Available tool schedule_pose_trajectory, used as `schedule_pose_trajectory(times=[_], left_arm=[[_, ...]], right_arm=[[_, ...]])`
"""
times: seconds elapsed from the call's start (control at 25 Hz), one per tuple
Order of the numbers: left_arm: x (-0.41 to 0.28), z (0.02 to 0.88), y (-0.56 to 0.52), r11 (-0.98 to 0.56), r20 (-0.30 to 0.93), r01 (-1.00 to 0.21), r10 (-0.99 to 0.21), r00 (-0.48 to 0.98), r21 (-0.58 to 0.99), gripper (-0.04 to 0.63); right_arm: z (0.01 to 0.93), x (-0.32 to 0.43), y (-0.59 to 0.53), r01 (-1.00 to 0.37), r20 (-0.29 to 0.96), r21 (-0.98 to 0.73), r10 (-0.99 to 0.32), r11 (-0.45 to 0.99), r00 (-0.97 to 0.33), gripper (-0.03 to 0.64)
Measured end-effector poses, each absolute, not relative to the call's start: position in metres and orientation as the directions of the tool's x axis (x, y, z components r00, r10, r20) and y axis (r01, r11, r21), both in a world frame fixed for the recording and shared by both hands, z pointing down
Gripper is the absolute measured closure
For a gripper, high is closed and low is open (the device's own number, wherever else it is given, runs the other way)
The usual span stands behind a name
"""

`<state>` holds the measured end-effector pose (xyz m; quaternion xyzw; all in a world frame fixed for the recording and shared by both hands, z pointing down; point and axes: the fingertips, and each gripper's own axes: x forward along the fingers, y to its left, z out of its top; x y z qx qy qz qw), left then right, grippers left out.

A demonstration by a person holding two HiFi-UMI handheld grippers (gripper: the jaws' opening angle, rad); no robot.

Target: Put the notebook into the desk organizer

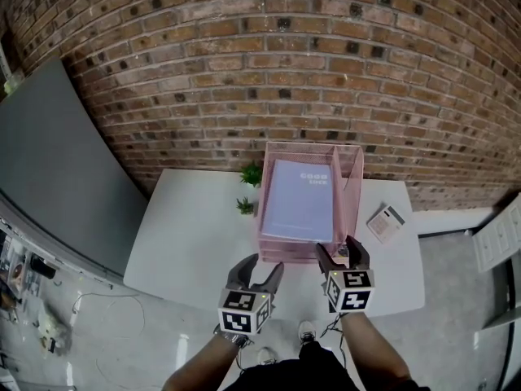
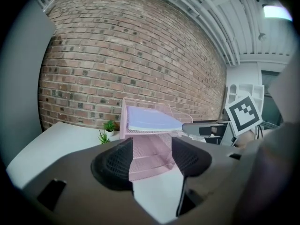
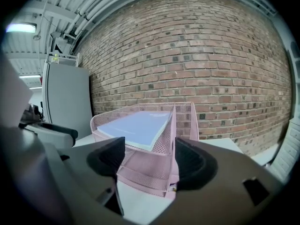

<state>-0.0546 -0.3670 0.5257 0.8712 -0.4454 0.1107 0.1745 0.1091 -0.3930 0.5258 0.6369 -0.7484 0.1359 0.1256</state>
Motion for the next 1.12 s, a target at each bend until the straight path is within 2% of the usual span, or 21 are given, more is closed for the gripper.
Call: schedule_pose_trajectory(times=[0.12, 0.2, 0.32, 0.36, 0.44, 0.48, 0.76, 1.12], left_arm=[[-0.059, 0.518, -0.356, -0.558, 0.325, -0.804, -0.735, 0.595, 0.207, 0.347], [-0.063, 0.511, -0.346, -0.571, 0.308, -0.796, -0.735, 0.604, 0.200, 0.394], [-0.066, 0.500, -0.330, -0.597, 0.280, -0.781, -0.730, 0.624, 0.184, 0.494], [-0.066, 0.496, -0.324, -0.607, 0.269, -0.774, -0.726, 0.632, 0.180, 0.536], [-0.061, 0.488, -0.313, -0.629, 0.246, -0.759, -0.718, 0.651, 0.169, 0.576], [-0.058, 0.484, -0.307, -0.640, 0.237, -0.751, -0.713, 0.659, 0.161, 0.583], [-0.034, 0.474, -0.250, -0.702, 0.214, -0.703, -0.674, 0.707, 0.113, 0.589], [0.010, 0.474, -0.159, -0.676, 0.226, -0.728, -0.696, 0.682, 0.116, 0.589]], right_arm=[[0.514, 0.105, -0.376, -0.986, 0.328, -0.057, -0.930, 0.156, -0.166, 0.306], [0.502, 0.100, -0.360, -0.983, 0.297, -0.070, -0.937, 0.169, -0.182, 0.347], [0.484, 0.090, -0.332, -0.979, 0.250, -0.064, -0.946, 0.195, -0.205, 0.440], [0.478, 0.087, -0.322, -0.977, 0.235, -0.056, -0.949, 0.204, -0.212, 0.490], [0.469, 0.083, -0.302, -0.972, 0.209, -0.052, -0.949, 0.229, -0.234, 0.600], [0.465, 0.081, -0.293, -0.968, 0.201, -0.055, -0.947, 0.245, -0.251, 0.614], [0.445, 0.071, -0.238, -0.932, 0.167, -0.040, -0.918, 0.360, -0.361, 0.614], [0.437, 0.097, -0.155, -0.879, 0.132, -0.064, -0.870, 0.472, -0.476, 0.614]])
